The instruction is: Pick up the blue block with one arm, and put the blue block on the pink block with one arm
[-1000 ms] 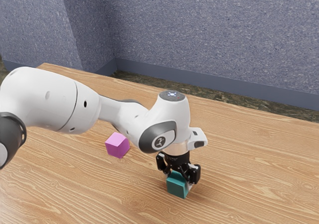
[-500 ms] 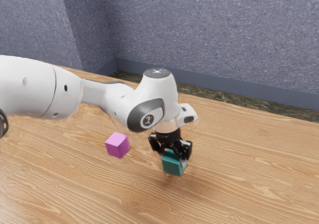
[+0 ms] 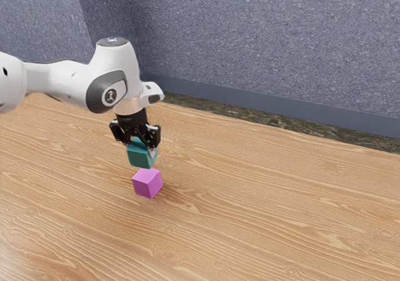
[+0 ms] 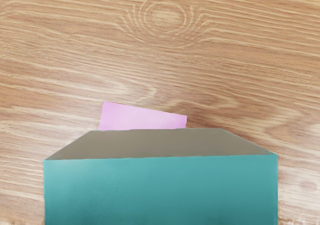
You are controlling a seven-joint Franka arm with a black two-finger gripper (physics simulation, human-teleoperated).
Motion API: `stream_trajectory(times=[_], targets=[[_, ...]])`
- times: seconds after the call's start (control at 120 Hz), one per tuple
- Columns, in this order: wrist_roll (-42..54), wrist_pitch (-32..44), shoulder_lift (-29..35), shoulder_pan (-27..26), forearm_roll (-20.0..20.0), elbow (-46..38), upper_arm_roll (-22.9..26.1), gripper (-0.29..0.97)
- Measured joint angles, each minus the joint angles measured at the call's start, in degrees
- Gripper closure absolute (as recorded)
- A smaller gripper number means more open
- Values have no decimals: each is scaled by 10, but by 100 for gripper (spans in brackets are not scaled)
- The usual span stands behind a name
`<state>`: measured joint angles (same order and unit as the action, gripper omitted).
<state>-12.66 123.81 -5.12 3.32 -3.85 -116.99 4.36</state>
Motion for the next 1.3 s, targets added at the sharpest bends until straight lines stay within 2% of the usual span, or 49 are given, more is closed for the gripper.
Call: stream_trajectory(times=[0.183,0.292,0.758,1.158,1.3], targets=[[49,-29,-1,82,-1,-14,80,31],[78,-37,-1,104,0,-12,98,31],[184,-40,-12,113,40,2,106,32],[229,-38,-21,120,50,3,103,34],[237,-25,-44,120,59,25,98,34]])
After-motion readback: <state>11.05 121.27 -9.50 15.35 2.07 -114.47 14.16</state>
